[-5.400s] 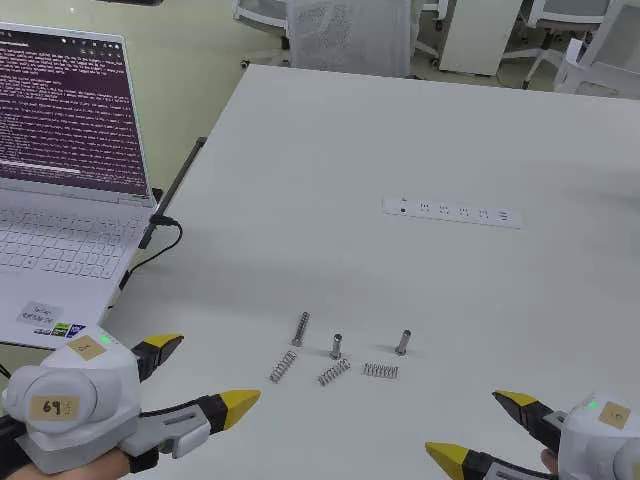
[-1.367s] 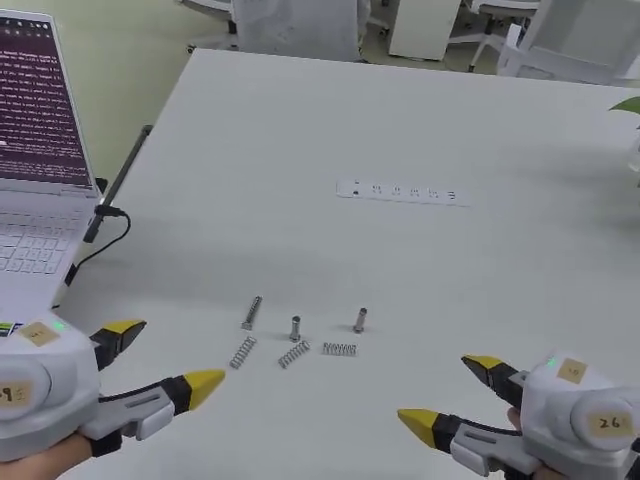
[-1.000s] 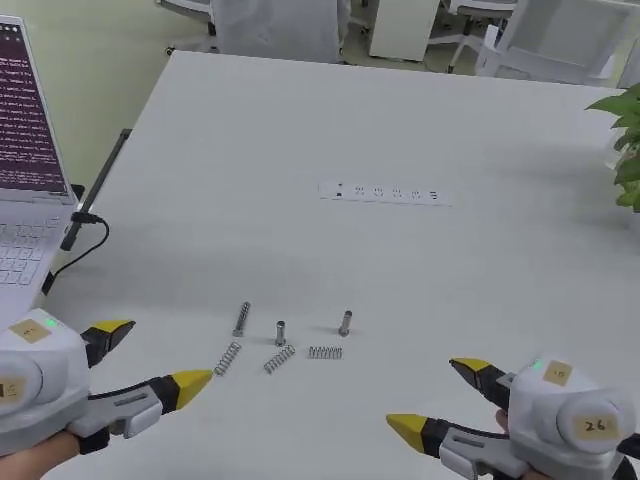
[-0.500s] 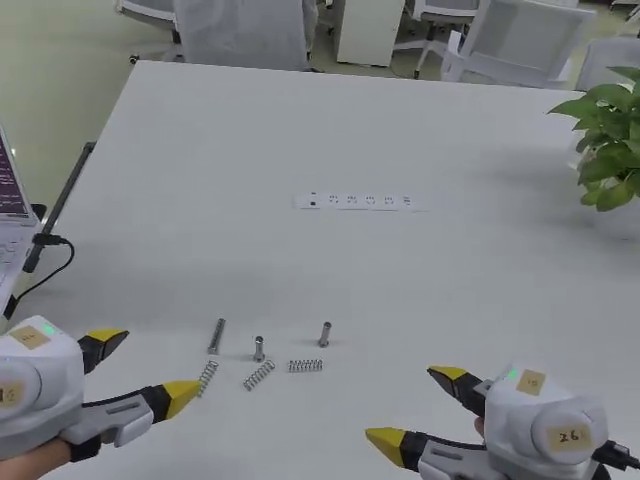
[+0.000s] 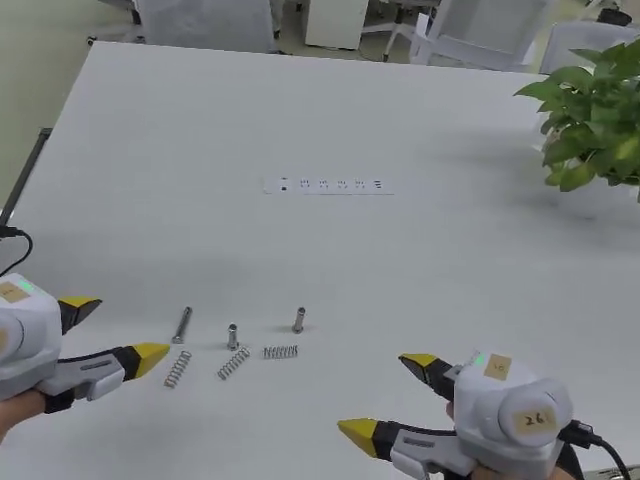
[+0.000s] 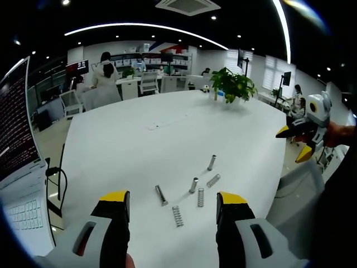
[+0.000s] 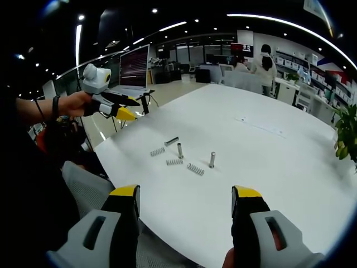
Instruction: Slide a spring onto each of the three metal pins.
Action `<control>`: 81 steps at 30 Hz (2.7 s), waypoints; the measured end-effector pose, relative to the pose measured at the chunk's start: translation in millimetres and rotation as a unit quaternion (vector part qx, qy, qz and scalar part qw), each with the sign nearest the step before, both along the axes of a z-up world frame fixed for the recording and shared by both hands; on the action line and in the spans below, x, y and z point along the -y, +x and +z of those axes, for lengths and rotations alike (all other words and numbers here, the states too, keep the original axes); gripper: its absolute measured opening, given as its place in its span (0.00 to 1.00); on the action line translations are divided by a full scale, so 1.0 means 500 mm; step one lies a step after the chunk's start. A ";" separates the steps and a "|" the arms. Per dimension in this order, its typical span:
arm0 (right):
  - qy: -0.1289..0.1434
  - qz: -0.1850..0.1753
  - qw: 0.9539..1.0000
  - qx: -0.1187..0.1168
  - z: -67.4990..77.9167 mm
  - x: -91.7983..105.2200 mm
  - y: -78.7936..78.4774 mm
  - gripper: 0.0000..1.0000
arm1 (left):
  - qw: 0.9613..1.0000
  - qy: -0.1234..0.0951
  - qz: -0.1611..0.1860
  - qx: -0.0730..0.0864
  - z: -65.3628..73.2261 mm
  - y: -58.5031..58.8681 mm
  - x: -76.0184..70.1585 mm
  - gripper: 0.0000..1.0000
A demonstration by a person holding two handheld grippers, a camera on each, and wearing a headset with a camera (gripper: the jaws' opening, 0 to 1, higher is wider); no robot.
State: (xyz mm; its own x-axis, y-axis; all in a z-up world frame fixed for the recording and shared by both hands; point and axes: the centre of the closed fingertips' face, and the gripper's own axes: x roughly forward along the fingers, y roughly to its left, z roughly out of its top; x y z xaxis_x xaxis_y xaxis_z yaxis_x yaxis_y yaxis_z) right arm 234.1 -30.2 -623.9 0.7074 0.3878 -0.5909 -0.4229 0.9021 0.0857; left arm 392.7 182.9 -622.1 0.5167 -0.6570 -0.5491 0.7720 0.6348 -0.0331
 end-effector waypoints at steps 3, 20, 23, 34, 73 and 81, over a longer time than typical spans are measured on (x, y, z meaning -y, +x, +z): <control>-0.001 -0.004 1.000 0.001 0.002 0.004 -0.001 0.65 | 1.000 0.003 -0.004 -0.003 -0.005 0.014 0.005 0.54; 0.005 -0.020 1.000 0.012 0.022 0.014 0.011 0.65 | 0.999 0.018 0.006 -0.041 -0.091 0.080 0.030 0.42; 0.005 -0.022 1.000 0.012 0.024 0.015 0.013 0.65 | 0.999 0.022 0.008 -0.048 -0.109 0.090 0.039 0.41; 0.001 -0.027 1.000 0.010 0.026 0.032 0.015 0.65 | 0.996 0.023 0.022 -0.083 -0.179 0.114 0.069 0.34; -0.010 -0.040 0.999 -0.013 0.014 0.066 0.007 0.65 | 0.991 0.081 0.030 -0.102 -0.304 0.165 0.142 0.03; -0.008 -0.032 0.999 -0.013 0.014 0.054 0.009 0.65 | 0.987 0.088 0.053 -0.121 -0.302 0.164 0.122 0.00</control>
State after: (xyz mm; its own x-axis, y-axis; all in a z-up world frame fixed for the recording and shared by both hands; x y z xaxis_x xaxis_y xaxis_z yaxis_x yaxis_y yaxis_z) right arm 238.7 -57.0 -616.8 0.7154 0.3327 -0.6145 -0.3623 0.9285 0.0810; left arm 474.5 121.9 -772.9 0.4168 -0.4896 -0.7659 0.6841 0.7238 -0.0904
